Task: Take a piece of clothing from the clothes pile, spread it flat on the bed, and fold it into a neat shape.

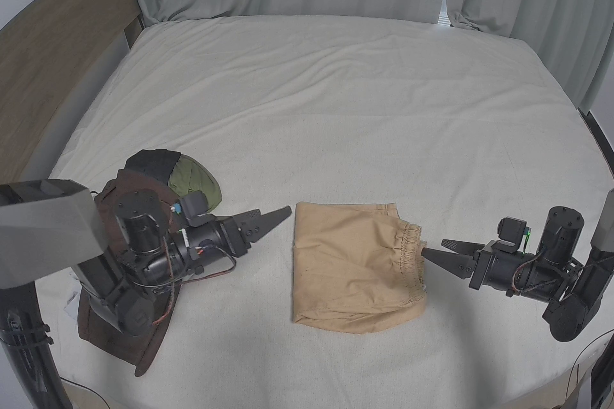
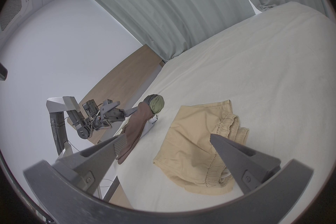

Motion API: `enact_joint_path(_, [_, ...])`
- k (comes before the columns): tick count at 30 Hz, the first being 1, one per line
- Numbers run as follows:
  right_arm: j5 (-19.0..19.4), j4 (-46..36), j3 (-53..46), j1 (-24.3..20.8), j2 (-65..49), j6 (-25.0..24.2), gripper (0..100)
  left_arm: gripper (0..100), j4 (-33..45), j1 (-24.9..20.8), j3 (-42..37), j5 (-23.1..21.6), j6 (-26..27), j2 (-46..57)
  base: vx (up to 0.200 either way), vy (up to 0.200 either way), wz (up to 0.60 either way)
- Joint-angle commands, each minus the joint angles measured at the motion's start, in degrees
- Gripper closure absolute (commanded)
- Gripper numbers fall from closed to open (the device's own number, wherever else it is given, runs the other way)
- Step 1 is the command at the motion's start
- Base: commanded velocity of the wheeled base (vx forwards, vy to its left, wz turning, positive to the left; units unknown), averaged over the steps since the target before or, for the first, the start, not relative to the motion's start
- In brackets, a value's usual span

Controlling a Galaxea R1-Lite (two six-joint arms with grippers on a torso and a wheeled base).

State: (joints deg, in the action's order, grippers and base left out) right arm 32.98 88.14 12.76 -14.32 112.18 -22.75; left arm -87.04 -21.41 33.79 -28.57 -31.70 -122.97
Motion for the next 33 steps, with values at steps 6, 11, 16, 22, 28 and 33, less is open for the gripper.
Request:
enact_joint_path(6, [-0.2, 0.0, -0.2, -1.8, 0.1, 0.0, 0, 0, -1.6, 8.9, -7.8, -3.6, 0.1, 12.3, 0.000, 0.000, 0.00])
enact_joint_path(11, [-0.5, 0.0, -0.3, -2.3, 0.1, 0.0, 0, 0, -1.6, 15.3, -10.6, -6.3, 0.9, 15.5, 0.000, 0.000, 0.00])
enact_joint_path(16, [-3.3, 0.0, -0.5, -4.2, 1.0, 0.0, 0, 0, -1.5, 20.0, -14.2, -10.5, 4.5, 17.4, 0.000, 0.000, 0.00])
enact_joint_path(22, [-3.3, 0.0, -0.8, -4.2, 1.2, -0.1, 0, 0, -1.6, 24.0, -16.5, -11.4, 13.6, 16.3, 0.000, 0.000, 0.00])
enact_joint_path(28, [-3.3, 0.0, -1.1, -4.3, 4.1, -0.1, 0, 0, -1.6, 28.7, -19.3, -12.6, 23.1, 14.8, 0.000, 0.000, 0.00])
enact_joint_path(33, [-3.4, 0.1, -1.3, -4.2, 6.2, -0.1, 0, 0, -1.7, 30.2, -21.0, -15.8, 33.0, 12.8, 0.000, 0.000, 0.00])
